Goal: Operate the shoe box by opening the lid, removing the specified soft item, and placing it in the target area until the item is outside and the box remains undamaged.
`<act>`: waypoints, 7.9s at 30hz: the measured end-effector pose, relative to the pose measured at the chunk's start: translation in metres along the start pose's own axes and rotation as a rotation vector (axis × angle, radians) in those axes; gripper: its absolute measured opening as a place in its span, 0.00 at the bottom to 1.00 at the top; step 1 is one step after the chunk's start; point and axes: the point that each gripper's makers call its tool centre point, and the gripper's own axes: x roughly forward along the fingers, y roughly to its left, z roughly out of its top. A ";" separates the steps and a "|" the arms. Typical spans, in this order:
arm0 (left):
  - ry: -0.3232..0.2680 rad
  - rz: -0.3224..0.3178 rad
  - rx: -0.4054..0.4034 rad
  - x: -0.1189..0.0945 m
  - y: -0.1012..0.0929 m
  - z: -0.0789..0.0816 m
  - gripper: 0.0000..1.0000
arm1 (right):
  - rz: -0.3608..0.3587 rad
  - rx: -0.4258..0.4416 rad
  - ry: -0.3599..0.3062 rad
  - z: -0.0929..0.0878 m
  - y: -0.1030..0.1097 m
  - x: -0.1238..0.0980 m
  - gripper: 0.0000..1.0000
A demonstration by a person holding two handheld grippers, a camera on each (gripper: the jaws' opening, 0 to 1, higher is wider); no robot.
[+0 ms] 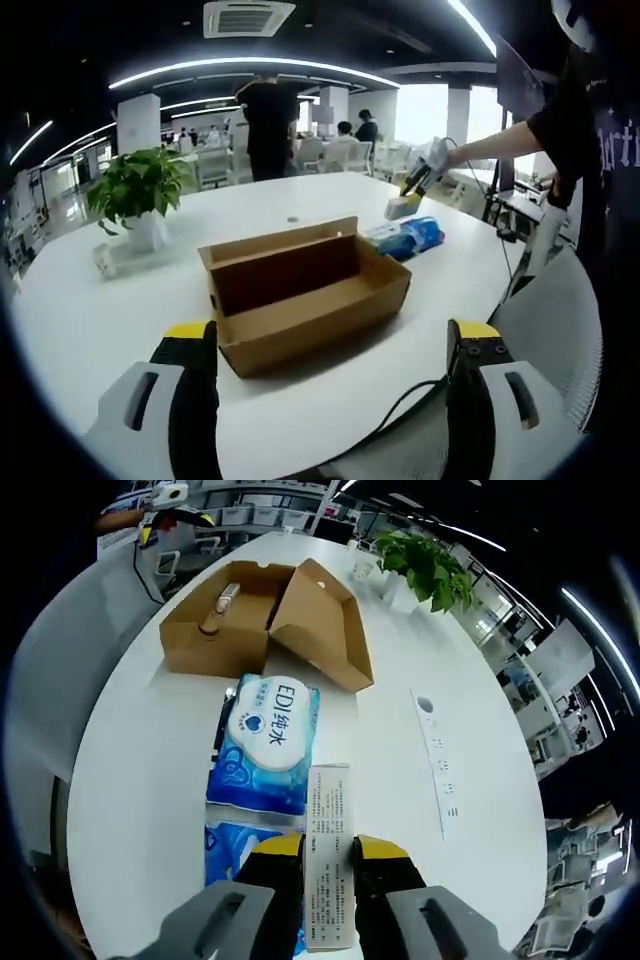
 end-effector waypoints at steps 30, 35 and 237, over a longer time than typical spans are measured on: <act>0.052 0.007 -0.001 0.012 0.002 -0.008 0.90 | 0.069 0.036 0.095 -0.049 -0.001 0.034 0.15; 0.060 0.003 0.008 0.013 0.002 -0.009 0.90 | 0.068 0.021 0.117 -0.050 -0.004 0.036 0.16; 0.933 -0.636 0.863 0.167 0.068 -0.120 0.28 | -0.591 1.002 -0.319 0.130 0.236 -0.085 0.99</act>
